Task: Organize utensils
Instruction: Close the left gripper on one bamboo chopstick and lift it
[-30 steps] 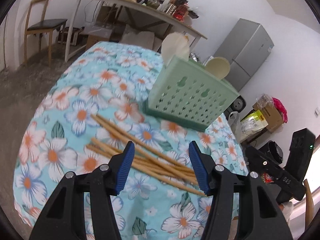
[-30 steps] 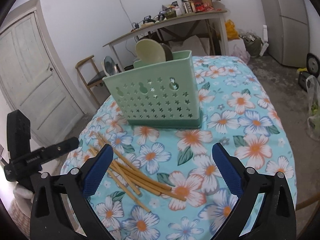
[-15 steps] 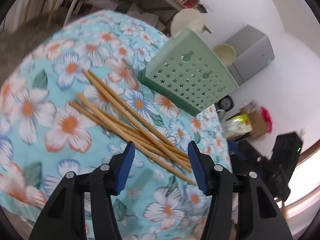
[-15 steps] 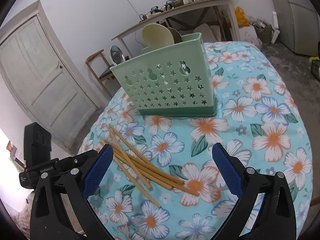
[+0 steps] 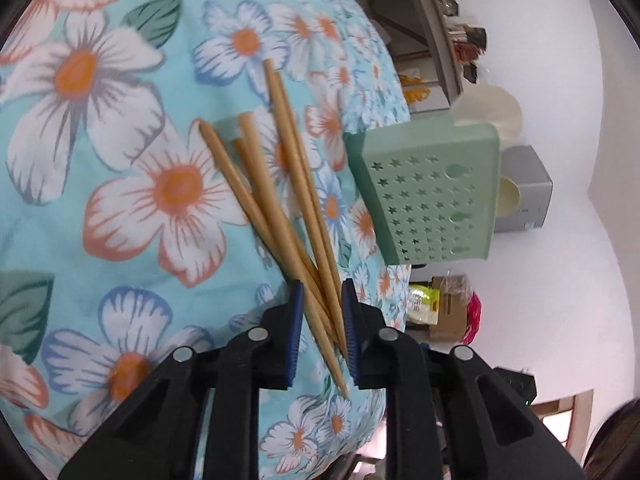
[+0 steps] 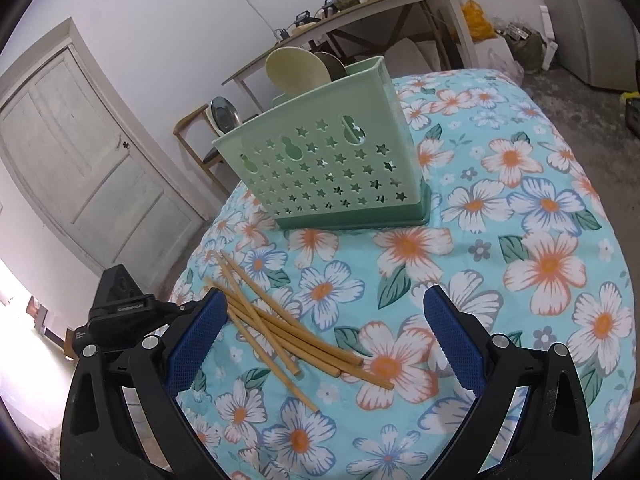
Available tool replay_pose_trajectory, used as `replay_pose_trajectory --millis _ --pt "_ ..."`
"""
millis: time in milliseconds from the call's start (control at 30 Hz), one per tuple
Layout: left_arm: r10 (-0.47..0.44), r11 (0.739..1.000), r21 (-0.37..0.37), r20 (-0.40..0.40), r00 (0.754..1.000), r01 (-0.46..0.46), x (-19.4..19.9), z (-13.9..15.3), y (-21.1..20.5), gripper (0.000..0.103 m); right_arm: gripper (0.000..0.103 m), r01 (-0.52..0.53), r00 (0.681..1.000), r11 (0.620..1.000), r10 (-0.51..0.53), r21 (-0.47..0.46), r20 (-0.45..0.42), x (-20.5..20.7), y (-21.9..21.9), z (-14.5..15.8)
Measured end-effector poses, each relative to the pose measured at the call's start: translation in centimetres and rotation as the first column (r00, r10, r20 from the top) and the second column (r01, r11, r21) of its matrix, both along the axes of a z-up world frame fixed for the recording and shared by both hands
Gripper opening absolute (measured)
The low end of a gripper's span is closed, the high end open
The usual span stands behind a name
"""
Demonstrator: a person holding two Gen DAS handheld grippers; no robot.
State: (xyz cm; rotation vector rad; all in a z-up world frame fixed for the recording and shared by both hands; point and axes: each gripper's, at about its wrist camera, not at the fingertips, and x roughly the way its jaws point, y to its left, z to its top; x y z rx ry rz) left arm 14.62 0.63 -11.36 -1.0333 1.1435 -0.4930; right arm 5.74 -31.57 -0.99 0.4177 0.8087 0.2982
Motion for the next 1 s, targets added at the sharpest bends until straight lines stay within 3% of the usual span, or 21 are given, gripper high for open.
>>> replay_pose_trajectory --millis 167,600,867,1000 --pt "0.016 1.0 0.026 -0.047 0.999 -0.015 0.3 -0.7 -0.4 0.017 0.094 0.002 1.0 1.0 -0.002 0.003 -0.005 0.0 -0.1 -0.1" --pt "-0.018 0.989 0.149 -0.016 1.0 0.02 -0.8 0.9 -0.5 0.008 0.093 0.009 1.0 1.0 -0.009 0.011 -0.009 -0.1 -0.3 -0.2" --pt "-0.019 0.956 0.294 0.022 1.0 0.012 -2.1 2.6 1.8 0.009 0.092 -0.003 1.0 1.0 0.003 0.005 -0.021 -0.1 0.4 -0.4" --pt "0.001 0.94 0.34 -0.004 1.0 0.001 -1.6 2.0 2.7 0.01 0.092 -0.009 1.0 1.0 0.009 0.004 -0.016 -0.3 0.7 -0.1"
